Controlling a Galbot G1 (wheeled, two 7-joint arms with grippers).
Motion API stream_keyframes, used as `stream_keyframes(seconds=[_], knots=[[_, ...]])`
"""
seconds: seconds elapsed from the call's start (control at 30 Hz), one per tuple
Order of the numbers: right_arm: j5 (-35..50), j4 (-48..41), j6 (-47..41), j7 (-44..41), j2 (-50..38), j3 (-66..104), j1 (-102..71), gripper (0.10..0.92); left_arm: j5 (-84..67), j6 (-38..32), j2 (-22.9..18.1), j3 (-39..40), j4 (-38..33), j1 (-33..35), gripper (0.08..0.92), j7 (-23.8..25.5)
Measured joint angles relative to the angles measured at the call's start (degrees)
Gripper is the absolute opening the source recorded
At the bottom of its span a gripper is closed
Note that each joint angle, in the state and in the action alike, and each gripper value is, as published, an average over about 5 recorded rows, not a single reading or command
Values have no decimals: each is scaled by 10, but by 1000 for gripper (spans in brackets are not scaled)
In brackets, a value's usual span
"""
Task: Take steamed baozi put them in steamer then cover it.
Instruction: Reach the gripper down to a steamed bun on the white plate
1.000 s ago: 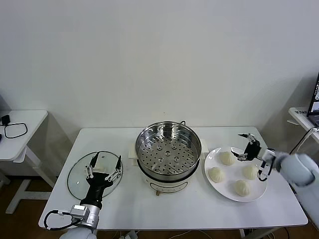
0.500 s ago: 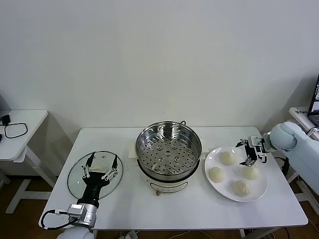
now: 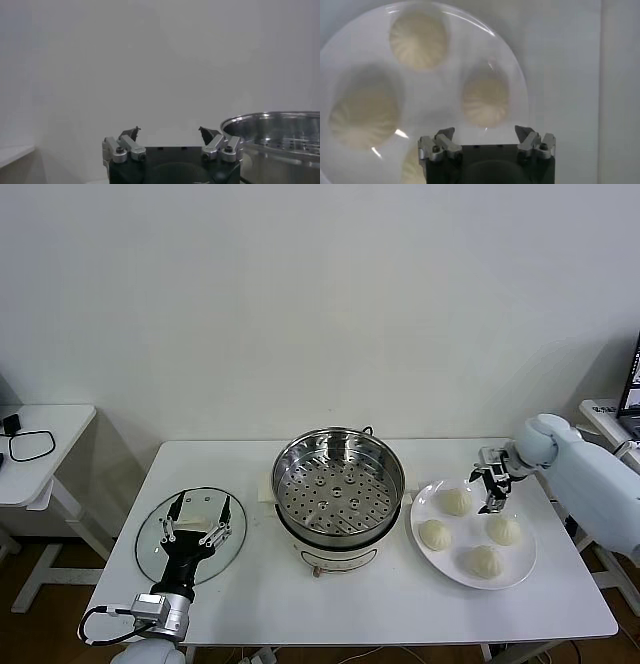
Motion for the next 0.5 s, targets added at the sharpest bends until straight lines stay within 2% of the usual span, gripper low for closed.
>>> stream_keyframes(seconds=[0.5], knots=[[-22,-47,8,5,43,1,1,823,0,-7,-4,-13,-1,8,823,2]])
